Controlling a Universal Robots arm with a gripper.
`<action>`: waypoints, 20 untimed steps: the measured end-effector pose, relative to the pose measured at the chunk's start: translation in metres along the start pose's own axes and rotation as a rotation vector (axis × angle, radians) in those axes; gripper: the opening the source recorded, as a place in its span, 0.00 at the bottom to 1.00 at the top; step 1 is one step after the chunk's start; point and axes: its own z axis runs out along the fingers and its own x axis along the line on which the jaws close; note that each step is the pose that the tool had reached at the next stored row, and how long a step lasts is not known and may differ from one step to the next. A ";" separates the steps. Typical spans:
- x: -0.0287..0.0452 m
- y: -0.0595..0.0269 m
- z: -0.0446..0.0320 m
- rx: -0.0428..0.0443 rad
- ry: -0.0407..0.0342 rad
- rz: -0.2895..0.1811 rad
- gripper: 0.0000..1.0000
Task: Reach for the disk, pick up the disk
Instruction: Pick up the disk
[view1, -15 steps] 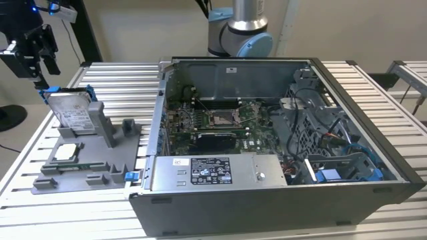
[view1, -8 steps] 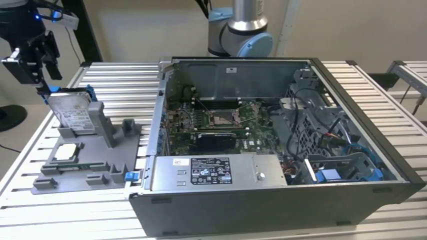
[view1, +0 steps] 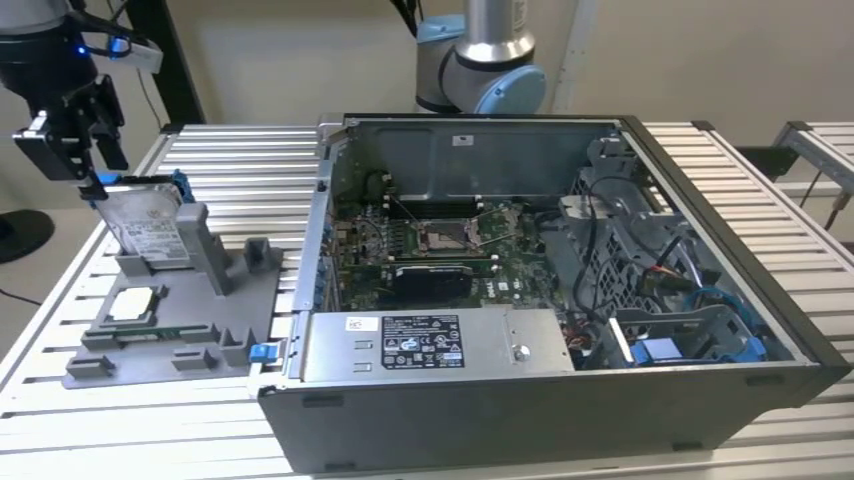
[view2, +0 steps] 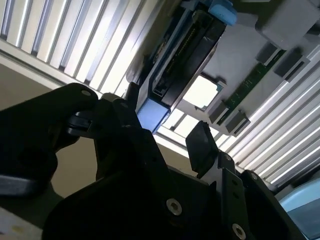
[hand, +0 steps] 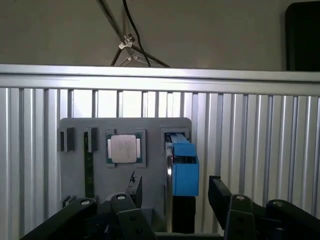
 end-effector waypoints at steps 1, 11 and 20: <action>0.0000 -0.0001 0.0017 0.0000 0.0000 0.000 1.00; 0.0000 -0.0007 0.0188 0.0000 0.0000 0.000 1.00; 0.0000 -0.0009 0.0351 -0.0001 0.0000 0.000 1.00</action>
